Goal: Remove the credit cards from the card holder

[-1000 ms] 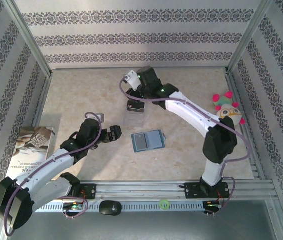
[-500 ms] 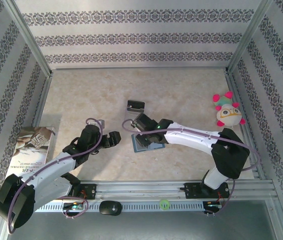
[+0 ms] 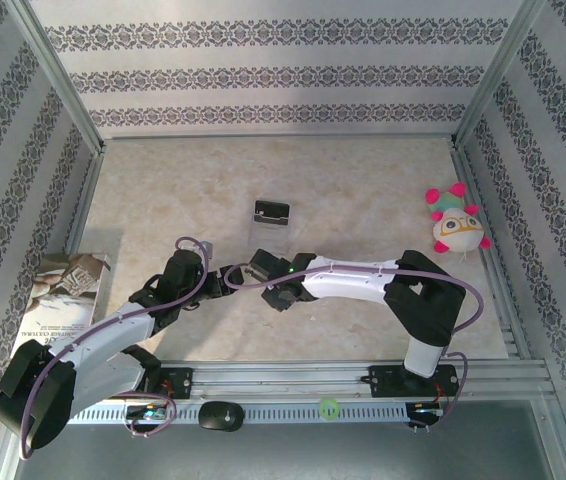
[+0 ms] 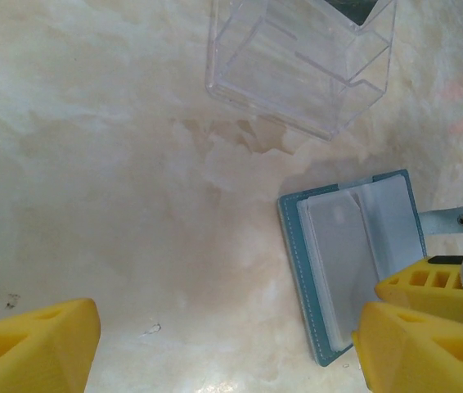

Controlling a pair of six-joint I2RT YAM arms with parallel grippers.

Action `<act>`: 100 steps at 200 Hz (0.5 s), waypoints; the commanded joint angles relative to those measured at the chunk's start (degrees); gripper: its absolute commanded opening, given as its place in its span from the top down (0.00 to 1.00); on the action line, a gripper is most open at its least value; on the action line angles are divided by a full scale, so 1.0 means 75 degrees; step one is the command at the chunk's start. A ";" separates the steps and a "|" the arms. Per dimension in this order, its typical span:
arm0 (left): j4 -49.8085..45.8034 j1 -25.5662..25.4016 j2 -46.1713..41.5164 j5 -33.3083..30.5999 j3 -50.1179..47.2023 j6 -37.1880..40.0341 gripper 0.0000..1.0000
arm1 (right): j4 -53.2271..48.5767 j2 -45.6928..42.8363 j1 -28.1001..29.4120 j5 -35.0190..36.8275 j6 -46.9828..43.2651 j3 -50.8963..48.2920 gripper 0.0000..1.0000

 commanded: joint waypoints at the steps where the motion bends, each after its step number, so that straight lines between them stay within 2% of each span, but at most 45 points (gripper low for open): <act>1: 0.0386 0.0080 -0.0024 0.0136 -0.0111 -0.0046 0.18 | 0.0020 0.0210 0.0032 0.0175 -0.0003 0.0328 0.61; 53: 0.0356 0.0081 -0.0007 0.0174 -0.0082 -0.0016 0.18 | 0.0077 0.0715 0.0010 0.0150 0.0106 0.0348 0.63; 100: 0.0394 0.0088 0.0016 0.0292 -0.0081 -0.0041 0.18 | 0.0423 0.0644 -0.0002 -0.0207 0.0183 0.0224 0.83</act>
